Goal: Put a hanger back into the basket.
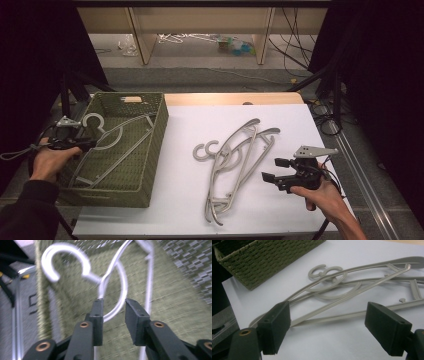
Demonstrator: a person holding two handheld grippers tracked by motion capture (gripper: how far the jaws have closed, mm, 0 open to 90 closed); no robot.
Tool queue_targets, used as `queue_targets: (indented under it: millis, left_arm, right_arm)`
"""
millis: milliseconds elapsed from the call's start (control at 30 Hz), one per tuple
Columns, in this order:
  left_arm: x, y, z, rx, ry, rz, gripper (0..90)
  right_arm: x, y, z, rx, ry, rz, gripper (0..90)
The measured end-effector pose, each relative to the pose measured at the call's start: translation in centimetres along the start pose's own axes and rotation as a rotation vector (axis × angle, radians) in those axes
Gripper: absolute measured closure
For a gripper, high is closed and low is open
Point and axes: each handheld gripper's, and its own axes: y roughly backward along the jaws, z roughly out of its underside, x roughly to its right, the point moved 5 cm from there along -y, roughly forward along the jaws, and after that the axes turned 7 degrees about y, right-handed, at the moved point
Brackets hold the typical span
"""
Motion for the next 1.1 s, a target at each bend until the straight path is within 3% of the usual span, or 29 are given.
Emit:
queue_targets:
  millis: [167, 267, 300, 333, 367, 433, 567, 600, 733, 800, 1100]
  left_arm:
    - [2.6, 1.2, -0.4, 0.053, 0.003, 0.059, 50.2]
    - [3.8, 1.5, -0.4, 0.076, -0.013, 0.066, 41.0]
    - [4.4, 1.6, -0.4, 0.1, 0.007, 0.085, 39.5]
    - [4.8, 1.9, -0.4, 0.108, -0.002, 0.089, 38.1]
    - [5.7, 1.9, -0.5, 0.149, 0.034, 0.103, 36.8]
    - [6.8, 2.5, -0.4, 0.17, 0.026, 0.124, 33.6]
    - [9.5, 3.5, -0.2, 0.227, 0.056, 0.168, 27.1]
    - [9.5, 3.5, -0.2, 0.227, 0.056, 0.168, 24.8]
    - [12.9, 4.7, 0.6, 0.26, 0.02, 0.221, 24.1]
    - [14.2, 5.0, 1.0, 0.269, 0.008, 0.241, 23.9]
    - [18.9, 5.5, 3.1, 0.263, -0.047, 0.304, 23.2]
  right_arm:
    - [0.1, -0.1, 0.1, -0.013, -0.006, 0.02, 21.3]
    - [0.0, -0.2, 0.1, 0.004, -0.012, 0.019, 21.3]
    - [0.0, -0.2, 0.2, 0.004, -0.011, 0.02, 21.3]
    - [0.0, -0.2, 0.2, 0.005, -0.012, 0.022, 21.3]
    - [0.0, -0.2, 0.2, 0.006, -0.016, 0.022, 21.3]
    - [0.1, -0.3, 0.2, 0.007, -0.025, 0.025, 21.3]
    - [0.4, -0.2, 0.2, 0.001, -0.026, 0.053, 21.3]
    - [0.4, -0.2, 0.2, 0.001, -0.026, 0.053, 21.3]
    - [0.2, -0.8, 0.0, 0.024, -0.025, 0.044, 20.9]
    - [0.0, -0.8, 0.0, 0.006, -0.033, 0.037, 20.9]
    - [-0.2, -1.0, -0.1, 0.017, -0.025, 0.05, 20.9]
